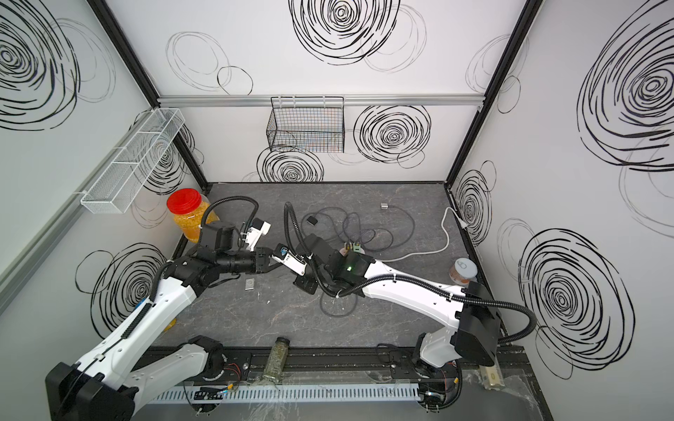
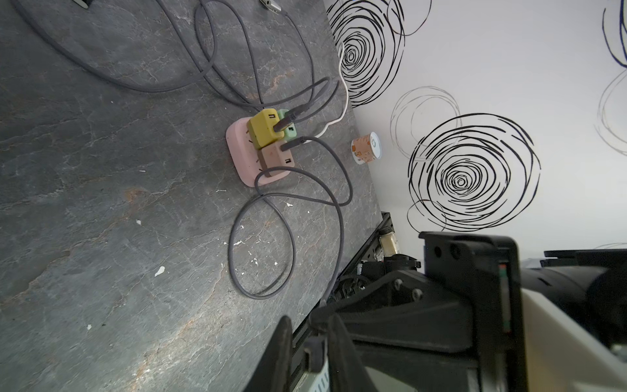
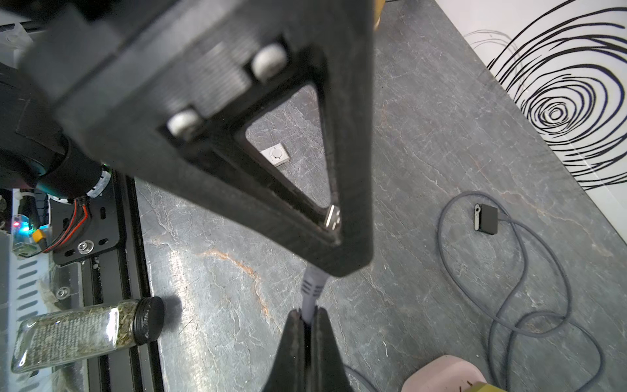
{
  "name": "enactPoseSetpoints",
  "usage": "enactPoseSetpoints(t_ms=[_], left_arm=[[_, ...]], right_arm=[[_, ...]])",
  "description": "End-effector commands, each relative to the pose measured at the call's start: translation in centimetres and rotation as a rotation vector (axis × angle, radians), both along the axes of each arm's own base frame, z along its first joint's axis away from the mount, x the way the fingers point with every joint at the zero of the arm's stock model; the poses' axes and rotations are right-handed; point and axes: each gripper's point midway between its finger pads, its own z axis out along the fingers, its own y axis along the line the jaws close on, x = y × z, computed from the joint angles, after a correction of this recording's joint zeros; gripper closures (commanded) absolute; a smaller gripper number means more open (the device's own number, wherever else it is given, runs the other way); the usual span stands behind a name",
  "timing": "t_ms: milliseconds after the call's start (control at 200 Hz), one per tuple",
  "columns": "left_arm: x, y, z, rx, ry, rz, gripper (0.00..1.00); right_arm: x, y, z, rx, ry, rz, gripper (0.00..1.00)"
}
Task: Charge mp3
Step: Pick up the charging cable from the center of the board.
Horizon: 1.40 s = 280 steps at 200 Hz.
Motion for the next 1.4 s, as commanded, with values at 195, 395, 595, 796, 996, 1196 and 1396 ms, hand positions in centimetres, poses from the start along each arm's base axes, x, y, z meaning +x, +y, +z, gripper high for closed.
enactPoseSetpoints(t_ms=[195, 395, 595, 796, 996, 1196, 1396], left_arm=[[-0.2, -0.2, 1.6, -0.007, -0.076, -0.026, 0.88], [1.0, 0.0, 2.6, -0.043, -0.094, 0.037, 0.93], [2.8, 0.5, 4.8, -0.079, -0.125, 0.150, 0.93], [5.4, 1.5, 11.2, -0.208, -0.318, 0.451, 0.92], [4.3, -0.9, 17.7, -0.434, -0.446, 0.499, 0.91], [3.4, -1.7, 20.2, -0.555, -0.500, 0.606, 0.90], [3.5, -1.2, 19.8, -0.617, -0.503, 0.689, 0.90]], right_arm=[[-0.2, -0.2, 0.2, -0.003, -0.004, -0.019, 1.00], [2.7, -2.4, 3.0, 0.089, -0.041, -0.265, 0.67], [4.5, -7.1, 9.8, 0.429, -0.035, -0.499, 0.29], [4.0, -12.2, 16.5, 1.100, 0.230, -0.540, 0.29], [3.3, -11.9, 17.4, 1.346, 0.529, -0.528, 0.28], [2.0, -8.8, 20.5, 1.499, 0.642, -0.412, 0.27], [1.4, -6.0, 21.0, 1.552, 0.739, -0.345, 0.28]])
